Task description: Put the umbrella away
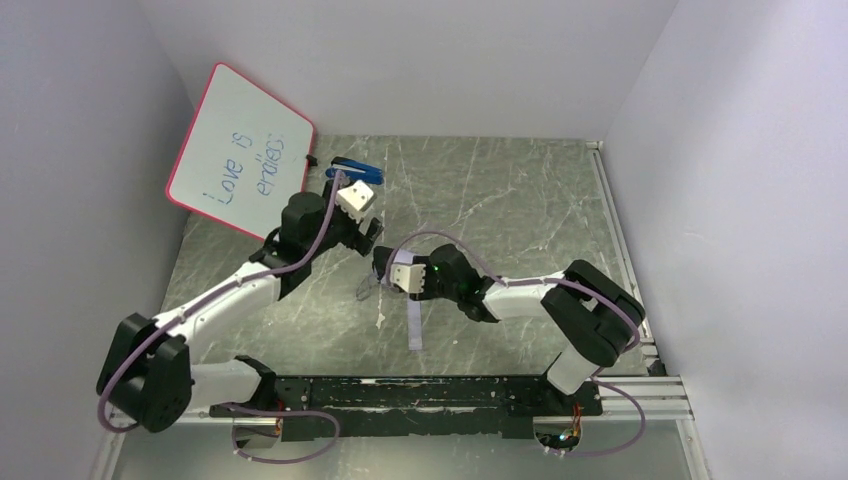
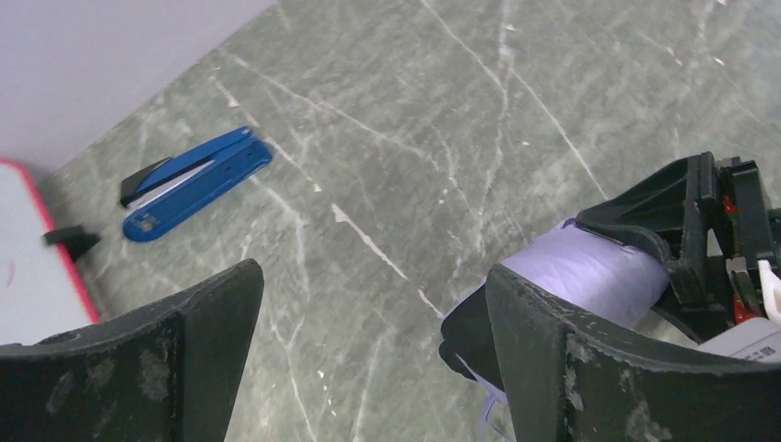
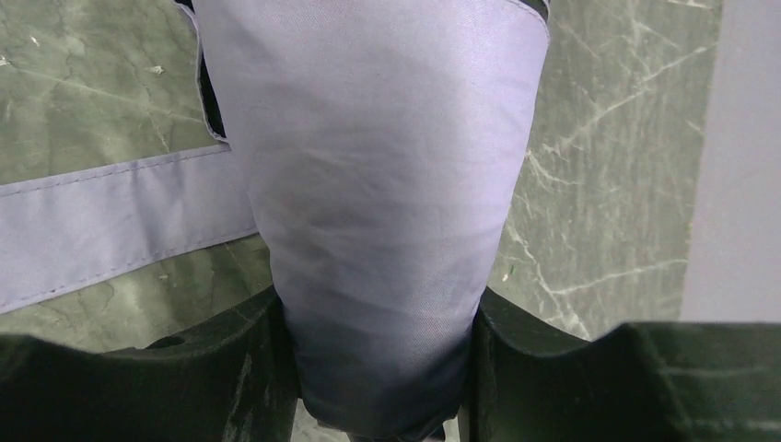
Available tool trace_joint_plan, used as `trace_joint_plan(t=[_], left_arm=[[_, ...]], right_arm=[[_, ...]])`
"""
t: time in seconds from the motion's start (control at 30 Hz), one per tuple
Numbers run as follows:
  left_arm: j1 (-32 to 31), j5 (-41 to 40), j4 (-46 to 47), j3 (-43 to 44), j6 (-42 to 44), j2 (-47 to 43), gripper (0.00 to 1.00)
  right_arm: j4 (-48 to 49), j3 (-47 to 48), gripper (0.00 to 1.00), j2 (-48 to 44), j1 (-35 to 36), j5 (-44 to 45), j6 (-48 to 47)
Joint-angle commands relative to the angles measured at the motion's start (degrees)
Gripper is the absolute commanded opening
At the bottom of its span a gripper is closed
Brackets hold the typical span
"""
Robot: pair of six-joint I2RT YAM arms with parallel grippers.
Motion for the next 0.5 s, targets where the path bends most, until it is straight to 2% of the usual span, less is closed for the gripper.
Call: trace_joint_plan(t=[0.0, 0.13, 0.27, 0.47], left_arm=[[2.31, 14.55, -5.07, 5.41, 6.36, 4.82, 0.94], [3.61, 25.25, -13.46, 11.0, 13.93, 10.73, 0.92], [3.93, 35.26, -26.19, 18.25, 24.43, 17.78, 0.9], [3.94, 43.32, -43.52, 28.44, 38.19, 28.63, 0.91]], right_arm=[[-4.8, -5.28, 0.17, 5.28, 1.88, 9.27, 0.09], [-1.8, -6.71, 0.17, 5.43, 4.08, 11.71, 0.67], [1.39, -8.49, 0.18, 5.77, 5.83, 16.16, 0.17], [4.64, -9.74, 0.18, 6.79, 7.76, 21.86, 0.48]])
